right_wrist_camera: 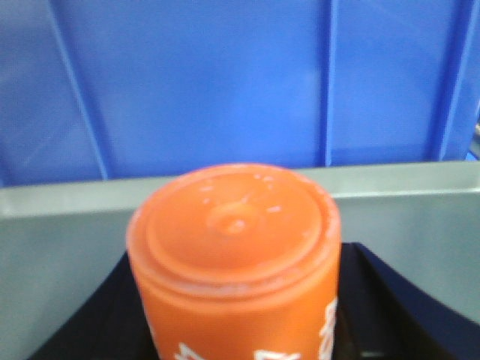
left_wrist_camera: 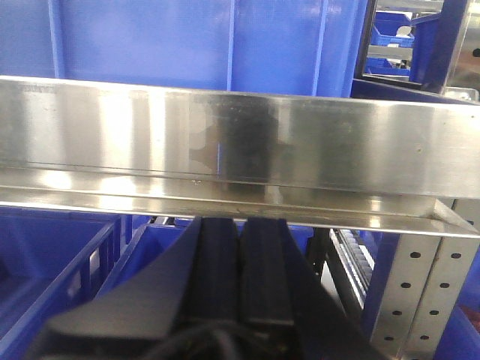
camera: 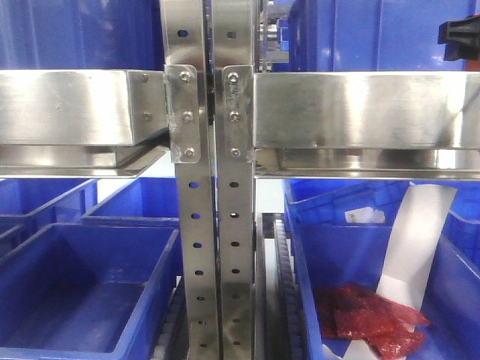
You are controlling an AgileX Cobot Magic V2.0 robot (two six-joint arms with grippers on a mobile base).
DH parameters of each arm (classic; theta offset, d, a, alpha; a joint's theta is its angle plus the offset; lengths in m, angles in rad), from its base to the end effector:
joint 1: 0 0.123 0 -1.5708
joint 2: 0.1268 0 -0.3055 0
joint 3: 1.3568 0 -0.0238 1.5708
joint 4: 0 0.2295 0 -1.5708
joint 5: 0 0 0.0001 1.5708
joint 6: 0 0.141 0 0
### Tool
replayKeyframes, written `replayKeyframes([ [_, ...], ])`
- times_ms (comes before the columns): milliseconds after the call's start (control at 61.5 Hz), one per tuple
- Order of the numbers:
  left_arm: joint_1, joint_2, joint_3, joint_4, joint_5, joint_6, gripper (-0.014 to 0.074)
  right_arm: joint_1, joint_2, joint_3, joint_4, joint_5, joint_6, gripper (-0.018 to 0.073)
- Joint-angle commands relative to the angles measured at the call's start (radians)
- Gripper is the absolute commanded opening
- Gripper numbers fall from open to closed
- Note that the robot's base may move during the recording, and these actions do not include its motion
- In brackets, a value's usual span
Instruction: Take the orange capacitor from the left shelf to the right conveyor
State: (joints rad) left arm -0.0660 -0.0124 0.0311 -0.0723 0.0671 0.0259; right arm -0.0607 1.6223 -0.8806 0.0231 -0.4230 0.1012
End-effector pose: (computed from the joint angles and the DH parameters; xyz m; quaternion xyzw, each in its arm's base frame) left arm 0.0646 -0.0050 0.1974 0.0087 0.7065 -0.0414 0.7064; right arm 0.3872 -0.0249 0.2704 0.0746 0.7805 0.0154 0.6205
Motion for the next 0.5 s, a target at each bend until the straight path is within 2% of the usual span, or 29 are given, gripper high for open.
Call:
replayKeyframes([
  [0,-0.001,-0.012,-0.005,-0.002,-0.089,-0.001,-0.0127,-0.006,-0.098,-0.036,-0.023,-0.036,-0.004,0.0174],
  [228,-0.001,-0.012,-0.005,-0.002,-0.089,-0.001,-0.0127,-0.004,-0.296,-0.031,-0.123,0.163,-0.004,0.0174],
  [358,-0.001,-0.012,-0.005,-0.002,-0.089,-0.001,-0.0127,-0.003,-0.437,-0.022,-0.126,0.307,-0.004,0.0174],
  [488,-0.001,-0.012,-0.005,-0.002,-0.089,-0.001,-0.0127,-0.003,-0.592,0.057,-0.126,0.347,-0.004,0.0172],
])
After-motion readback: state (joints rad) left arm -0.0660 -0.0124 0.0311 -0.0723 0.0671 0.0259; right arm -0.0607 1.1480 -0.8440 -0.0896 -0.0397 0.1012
